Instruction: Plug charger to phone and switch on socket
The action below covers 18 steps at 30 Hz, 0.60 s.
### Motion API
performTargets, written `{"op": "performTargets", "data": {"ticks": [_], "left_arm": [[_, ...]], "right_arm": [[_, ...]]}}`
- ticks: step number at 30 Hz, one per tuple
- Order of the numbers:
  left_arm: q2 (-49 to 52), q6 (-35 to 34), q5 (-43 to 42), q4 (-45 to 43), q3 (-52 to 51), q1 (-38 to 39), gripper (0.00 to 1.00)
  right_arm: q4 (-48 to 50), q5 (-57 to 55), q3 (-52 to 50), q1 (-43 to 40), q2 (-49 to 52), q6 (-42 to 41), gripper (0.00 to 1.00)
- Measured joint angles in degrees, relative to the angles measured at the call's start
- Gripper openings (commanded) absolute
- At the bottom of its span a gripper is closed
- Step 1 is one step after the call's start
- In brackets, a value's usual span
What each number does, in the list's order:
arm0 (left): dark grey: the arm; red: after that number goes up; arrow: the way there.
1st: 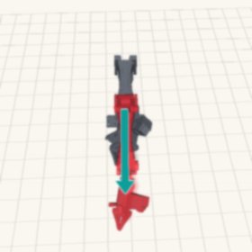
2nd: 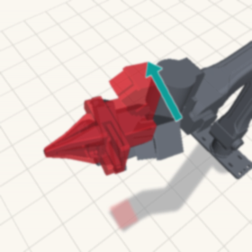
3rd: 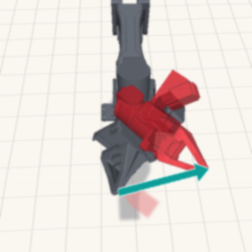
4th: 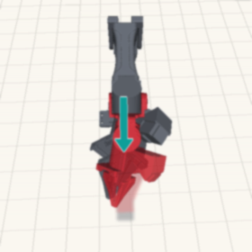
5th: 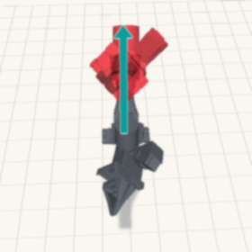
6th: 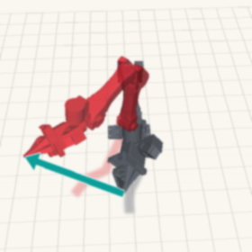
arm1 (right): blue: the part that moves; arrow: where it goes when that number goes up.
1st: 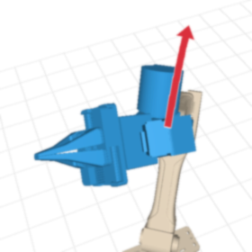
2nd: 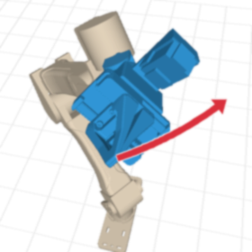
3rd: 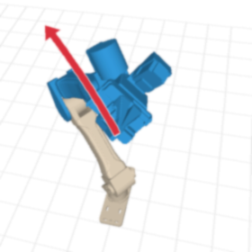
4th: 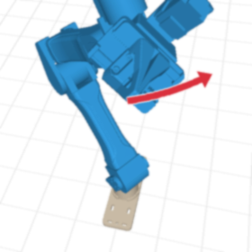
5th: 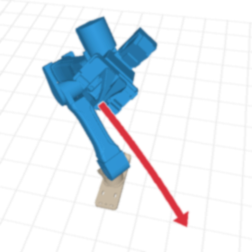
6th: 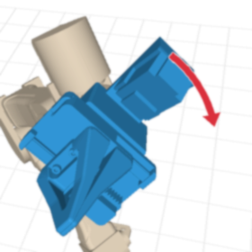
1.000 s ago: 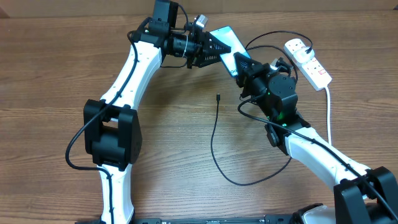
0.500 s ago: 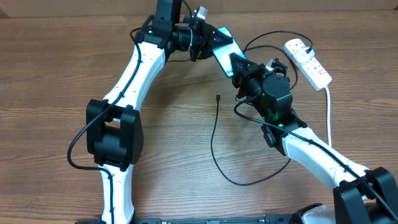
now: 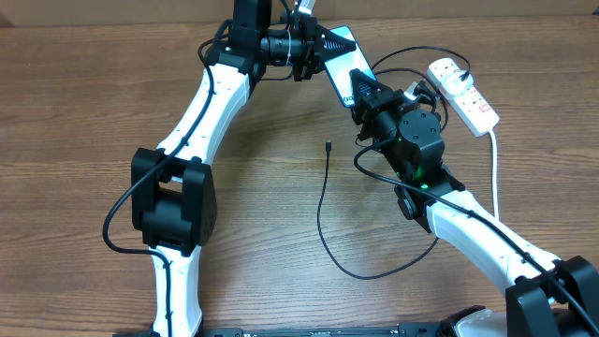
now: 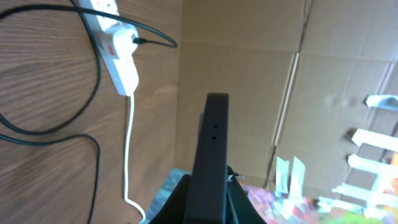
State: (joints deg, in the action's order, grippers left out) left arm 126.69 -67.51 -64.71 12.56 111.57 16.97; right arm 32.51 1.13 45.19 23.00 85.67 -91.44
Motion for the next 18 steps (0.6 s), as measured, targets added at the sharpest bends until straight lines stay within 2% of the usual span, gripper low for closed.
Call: {"op": "performTargets", "data": {"ticks": [3,5,18], "left_arm": [[0.00,-0.79,-2.16,-0.92,-0.04,-0.35,0.21],[0.00,-1.22,-2.62,-1.03,-0.07,-0.46,0.22],[0.00,-2.16,-3.26,-1.42,-0.09,-0.63,0.15]], "right_arm": [[-0.04,0.63,0.07,0.02,-0.02,0.42,0.04],[-0.09,0.94,0.07,0.02,-0.02,0.39,0.04],[0.85,-0.92,0.07,1.11,-0.02,1.16,0.04]]}}
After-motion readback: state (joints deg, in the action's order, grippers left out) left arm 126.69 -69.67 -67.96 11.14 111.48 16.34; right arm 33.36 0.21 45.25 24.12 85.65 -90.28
